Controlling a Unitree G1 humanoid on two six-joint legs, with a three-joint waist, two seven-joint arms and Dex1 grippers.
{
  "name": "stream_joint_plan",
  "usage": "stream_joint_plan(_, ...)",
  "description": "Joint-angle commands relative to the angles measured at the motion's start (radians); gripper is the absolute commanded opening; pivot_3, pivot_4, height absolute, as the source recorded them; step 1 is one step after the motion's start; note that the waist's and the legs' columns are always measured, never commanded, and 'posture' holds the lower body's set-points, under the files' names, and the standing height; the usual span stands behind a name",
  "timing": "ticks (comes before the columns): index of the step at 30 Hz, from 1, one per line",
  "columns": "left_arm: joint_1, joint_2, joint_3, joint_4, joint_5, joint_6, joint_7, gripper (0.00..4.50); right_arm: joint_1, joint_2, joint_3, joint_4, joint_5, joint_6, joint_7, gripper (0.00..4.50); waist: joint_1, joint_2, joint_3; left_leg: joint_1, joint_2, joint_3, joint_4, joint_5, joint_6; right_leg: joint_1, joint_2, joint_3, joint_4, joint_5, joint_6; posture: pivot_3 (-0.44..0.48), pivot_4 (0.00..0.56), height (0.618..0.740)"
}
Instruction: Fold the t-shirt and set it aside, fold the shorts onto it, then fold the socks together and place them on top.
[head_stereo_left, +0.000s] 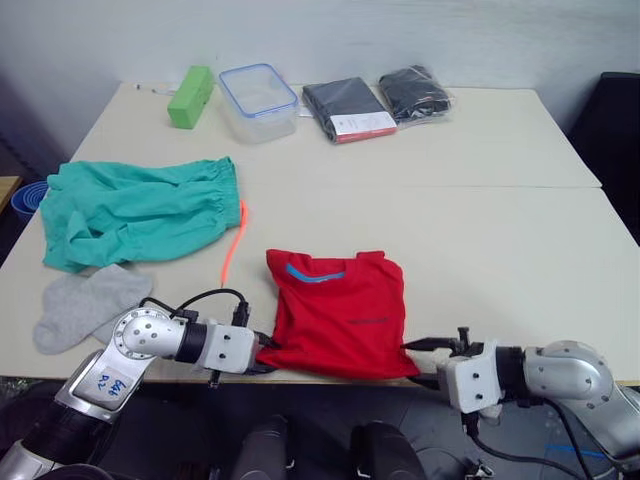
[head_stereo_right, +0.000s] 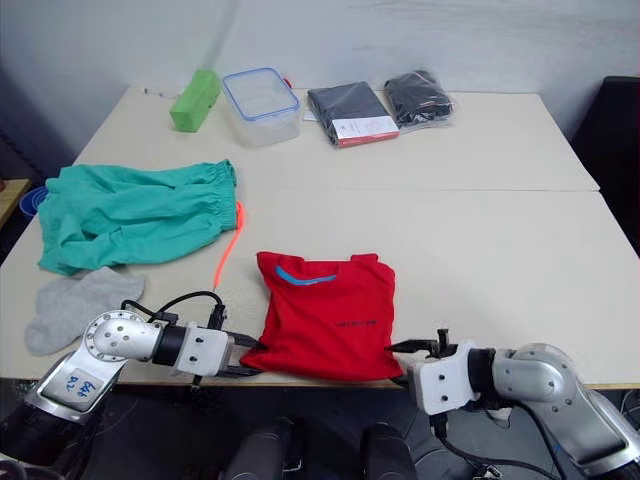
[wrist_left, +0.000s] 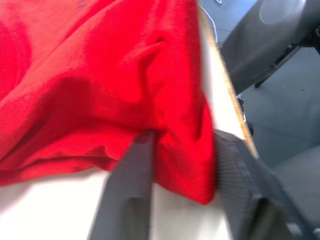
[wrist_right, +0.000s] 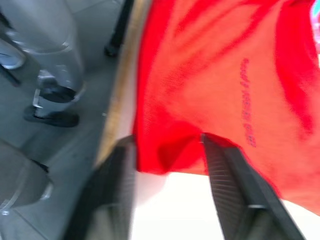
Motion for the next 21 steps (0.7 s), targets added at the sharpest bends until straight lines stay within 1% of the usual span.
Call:
stream_joint_plan(1,0.036,0.042,0.019,-0.043,-0.095,0.144,-0.067,2.99,0.021,-0.027,-0.058,-0.056,0.120,0.052,0.053,3.49,0.000,0.000,0.000,0.000,0.000,0.000,0.000,0.001,0.000,0.000,0.000,0.000,0.000,0.000,0.000,0.000,0.150,0.740)
stream_joint_plan(3,0.060,0.104,0.069,-0.114,-0.223,0.289,-0.130,3.63,0.032,-0.056,-0.098,-0.093,0.234,0.147,0.102,4.19,-0.004,0.000,0.000,0.000,0.001,0.000,0.000,0.000,0.000,-0.001,0.001,0.000,0.000,-0.001,-0.001,0.000,0.150,0.740)
stream_joint_plan(4,0.065,0.139,0.095,-0.135,-0.266,0.342,-0.153,3.92,0.031,-0.072,-0.118,-0.105,0.284,0.191,0.125,4.48,-0.007,0.000,0.000,-0.001,0.001,0.000,-0.001,0.000,-0.001,0.000,0.001,0.000,0.000,-0.001,-0.001,0.000,0.150,0.740)
stream_joint_plan(5,0.066,0.165,0.112,-0.147,-0.295,0.383,-0.168,4.28,0.026,-0.084,-0.133,-0.113,0.320,0.222,0.143,4.50,-0.007,0.000,0.001,-0.001,0.002,0.000,0.000,0.000,-0.001,-0.001,0.001,-0.001,0.000,-0.001,-0.001,0.000,0.150,0.740)
stream_joint_plan(6,0.063,0.188,0.134,-0.151,-0.328,0.422,-0.182,4.45,0.015,-0.092,-0.148,-0.117,0.362,0.255,0.156,4.50,-0.006,0.000,0.001,-0.001,0.002,0.000,-0.001,0.000,-0.001,0.000,0.001,-0.001,0.000,-0.001,-0.001,0.000,0.150,0.740)
stream_joint_plan(8,0.026,0.207,0.181,-0.137,-0.401,0.509,-0.189,4.45,-0.040,-0.082,-0.170,-0.115,0.440,0.341,0.148,4.50,-0.005,0.000,0.001,-0.001,0.002,-0.001,0.000,-0.001,0.000,0.000,0.001,-0.001,-0.001,-0.002,-0.002,0.000,0.150,0.740)
stream_joint_plan(10,-0.069,0.171,0.218,-0.082,-0.468,0.606,-0.145,4.45,-0.121,-0.058,-0.169,-0.101,0.507,0.446,0.120,4.50,-0.003,0.001,0.002,-0.001,0.002,-0.001,0.000,-0.001,0.002,0.000,0.001,-0.001,-0.001,-0.002,-0.002,0.000,0.150,0.740)
stream_joint_plan(11,-0.135,0.136,0.227,-0.047,-0.495,0.657,-0.109,4.28,-0.167,-0.041,-0.158,-0.090,0.527,0.492,0.103,4.11,0.000,0.001,0.002,-0.001,0.002,-0.001,0.000,-0.001,0.001,0.000,0.001,-0.001,-0.001,-0.002,-0.002,0.000,0.150,0.740)
stream_joint_plan(12,-0.191,0.104,0.222,-0.018,-0.500,0.683,-0.086,4.06,-0.209,-0.023,-0.140,-0.080,0.537,0.534,0.088,3.86,0.004,0.001,0.002,-0.001,0.002,-0.002,0.000,-0.002,0.000,0.000,0.001,-0.001,-0.001,-0.002,-0.002,0.000,0.150,0.740)
stream_joint_plan(14,-0.271,0.055,0.188,0.022,-0.482,0.705,-0.071,3.54,-0.284,0.024,-0.099,-0.060,0.532,0.595,0.059,3.22,0.003,0.001,0.002,-0.002,0.001,-0.003,0.001,-0.002,0.000,0.000,0.001,-0.002,0.000,-0.001,-0.002,0.000,0.150,0.740)
stream_joint_plan(16,-0.320,0.010,0.112,0.043,-0.412,0.672,-0.070,2.87,-0.355,0.085,-0.038,-0.025,0.487,0.630,0.025,2.49,0.000,0.000,0.001,-0.002,0.001,-0.002,0.001,0.001,-0.001,0.000,0.001,-0.001,-0.001,-0.001,-0.001,0.000,0.150,0.740)
stream_joint_plan(19,-0.386,-0.077,0.000,0.083,-0.325,0.634,-0.060,1.88,-0.436,0.158,0.074,0.051,0.360,0.615,-0.006,1.39,-0.003,0.000,0.001,-0.003,0.000,0.001,0.001,0.000,-0.003,-0.001,0.002,-0.001,-0.001,-0.001,-0.001,0.000,0.150,0.740)
stream_joint_plan(21,-0.412,-0.117,-0.046,0.107,-0.280,0.606,-0.059,1.23,-0.467,0.194,0.113,0.092,0.309,0.612,-0.019,0.67,-0.002,0.000,0.001,-0.006,0.000,0.002,0.002,0.000,-0.002,-0.004,0.003,-0.001,0.002,-0.001,-0.001,0.000,0.150,0.740)
